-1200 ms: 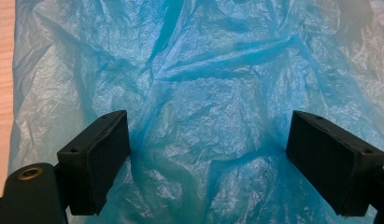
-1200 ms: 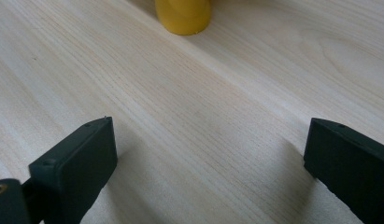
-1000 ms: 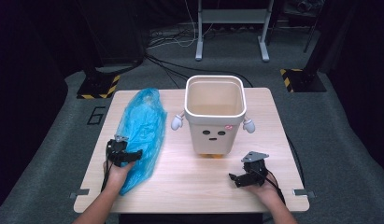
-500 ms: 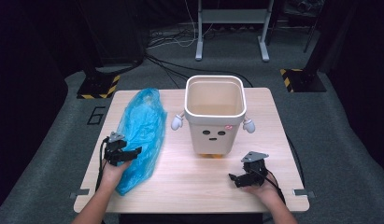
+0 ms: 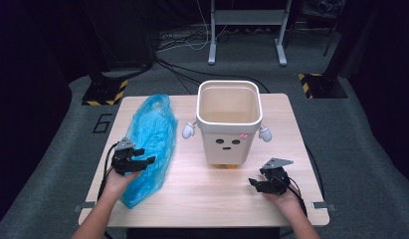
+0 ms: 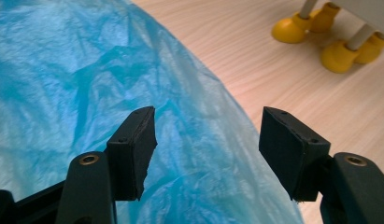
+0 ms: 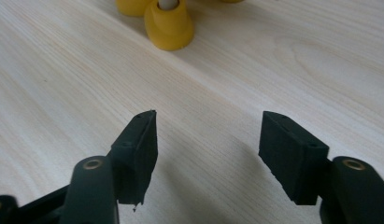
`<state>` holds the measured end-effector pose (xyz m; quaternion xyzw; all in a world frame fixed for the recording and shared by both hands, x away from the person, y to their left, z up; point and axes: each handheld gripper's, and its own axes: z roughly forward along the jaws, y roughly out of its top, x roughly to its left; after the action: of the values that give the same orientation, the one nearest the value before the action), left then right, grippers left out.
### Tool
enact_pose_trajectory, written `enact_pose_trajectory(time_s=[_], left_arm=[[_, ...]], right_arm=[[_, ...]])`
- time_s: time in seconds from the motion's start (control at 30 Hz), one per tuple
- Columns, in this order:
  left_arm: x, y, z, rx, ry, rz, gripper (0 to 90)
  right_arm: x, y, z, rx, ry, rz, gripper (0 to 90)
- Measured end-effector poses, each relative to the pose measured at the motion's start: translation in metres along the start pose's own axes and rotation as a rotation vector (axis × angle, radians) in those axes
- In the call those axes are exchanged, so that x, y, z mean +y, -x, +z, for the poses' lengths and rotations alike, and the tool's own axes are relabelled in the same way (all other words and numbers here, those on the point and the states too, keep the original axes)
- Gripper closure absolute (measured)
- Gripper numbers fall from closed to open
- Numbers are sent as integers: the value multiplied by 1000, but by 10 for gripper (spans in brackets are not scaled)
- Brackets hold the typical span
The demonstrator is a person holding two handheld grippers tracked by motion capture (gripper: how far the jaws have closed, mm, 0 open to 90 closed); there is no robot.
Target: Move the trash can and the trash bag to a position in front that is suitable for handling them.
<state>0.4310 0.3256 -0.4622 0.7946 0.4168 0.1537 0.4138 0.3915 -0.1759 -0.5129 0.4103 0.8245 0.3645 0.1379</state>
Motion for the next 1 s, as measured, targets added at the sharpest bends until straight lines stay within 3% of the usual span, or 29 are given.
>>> enact_pose_trajectory(time_s=[0.27, 0.43, 0.6, 0.8, 1.0], left_arm=[[11, 9, 1, -40, 4, 31, 415], [22, 16, 1, -77, 18, 50, 415], [39, 27, 0, -112, 41, 62, 380], [64, 43, -2, -164, 69, 96, 356], [84, 60, 0, -191, 74, 144, 357]], right_arm=[[11, 2, -14, -31, 18, 17, 427], [24, 7, -31, -50, 74, 47, 386], [38, 11, -44, -49, 112, 47, 372], [70, 11, -65, -59, 193, -6, 320], [87, 12, -73, -97, 221, -30, 335]])
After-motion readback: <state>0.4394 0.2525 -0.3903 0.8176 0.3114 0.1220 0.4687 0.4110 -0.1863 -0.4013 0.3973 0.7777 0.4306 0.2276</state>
